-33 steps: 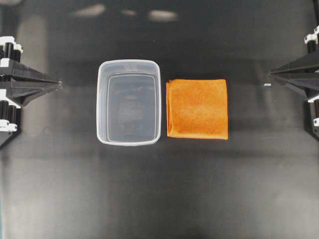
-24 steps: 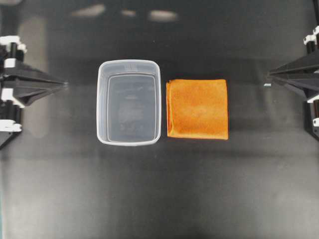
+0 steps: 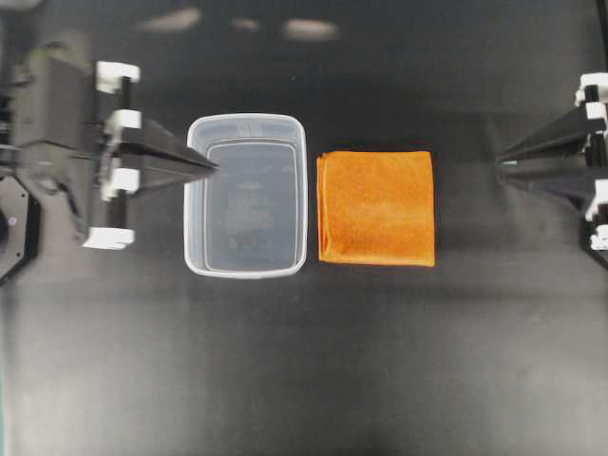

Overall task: Place the orange towel into the container with the left arm.
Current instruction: 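Move the left gripper over the orange towel beside the container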

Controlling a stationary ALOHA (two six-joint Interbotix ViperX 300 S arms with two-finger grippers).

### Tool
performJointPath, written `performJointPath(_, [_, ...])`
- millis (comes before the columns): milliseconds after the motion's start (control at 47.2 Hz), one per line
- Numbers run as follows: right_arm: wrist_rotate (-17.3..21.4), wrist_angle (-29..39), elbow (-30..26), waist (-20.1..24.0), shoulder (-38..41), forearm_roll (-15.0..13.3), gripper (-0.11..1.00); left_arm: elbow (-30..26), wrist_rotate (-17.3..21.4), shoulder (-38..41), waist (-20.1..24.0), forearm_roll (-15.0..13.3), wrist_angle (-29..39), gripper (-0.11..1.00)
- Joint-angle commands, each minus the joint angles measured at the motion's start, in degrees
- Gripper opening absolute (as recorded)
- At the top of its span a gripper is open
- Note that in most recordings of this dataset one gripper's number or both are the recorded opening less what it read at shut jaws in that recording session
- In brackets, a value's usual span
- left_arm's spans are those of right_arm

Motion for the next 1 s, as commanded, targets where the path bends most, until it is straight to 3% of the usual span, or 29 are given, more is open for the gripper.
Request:
performJointPath(0, [0.3, 0.5, -1.1, -0.5, -0.8, 0.3, 0.52, -4.9, 0.0, 3.7, -0.1, 0.2, 1.2, 0.0])
performJointPath(85, [1.1, 0.7, -1.1, -0.3, -1.4, 0.6, 0.74, -7.9, 0.1, 7.1, 0.0, 0.2, 2.1, 0.0])
performJointPath(148, [2.3, 0.4, -1.1, -0.3, -2.1, 0.6, 0.82, -10.5, 0.2, 9.9, 0.4, 0.2, 3.1, 0.0])
performJointPath(403, [3.1, 0.1, -1.1, -0.4, -5.4, 0.5, 0.77, -24.2, 1.7, 23.8, 1.2, 0.2, 15.7, 0.03])
performJointPath(488, [3.1, -0.4, -1.1, -0.4, -6.1, 0.5, 0.77, -28.1, 3.4, 27.9, 1.1, 0.3, 18.8, 0.18])
performJointPath(657, [3.0, -0.9, -0.9, -0.4, -7.0, 0.5, 0.77, -36.2, 6.2, 36.3, 0.7, 0.2, 24.5, 0.68])
performJointPath(742, [3.0, -0.9, -0.8, -0.4, -7.1, 0.6, 0.77, -38.9, 6.4, 40.3, 1.0, 0.2, 26.7, 0.85])
performJointPath(806, [3.0, -0.9, -0.7, -0.4, -7.2, 0.5, 0.77, -40.6, 6.4, 43.3, 1.2, 0.3, 27.9, 0.91])
performJointPath(975, [3.1, -0.9, -0.7, -0.4, -7.4, 0.6, 0.77, -44.4, 6.3, 50.2, 1.7, 0.2, 28.6, 0.9])
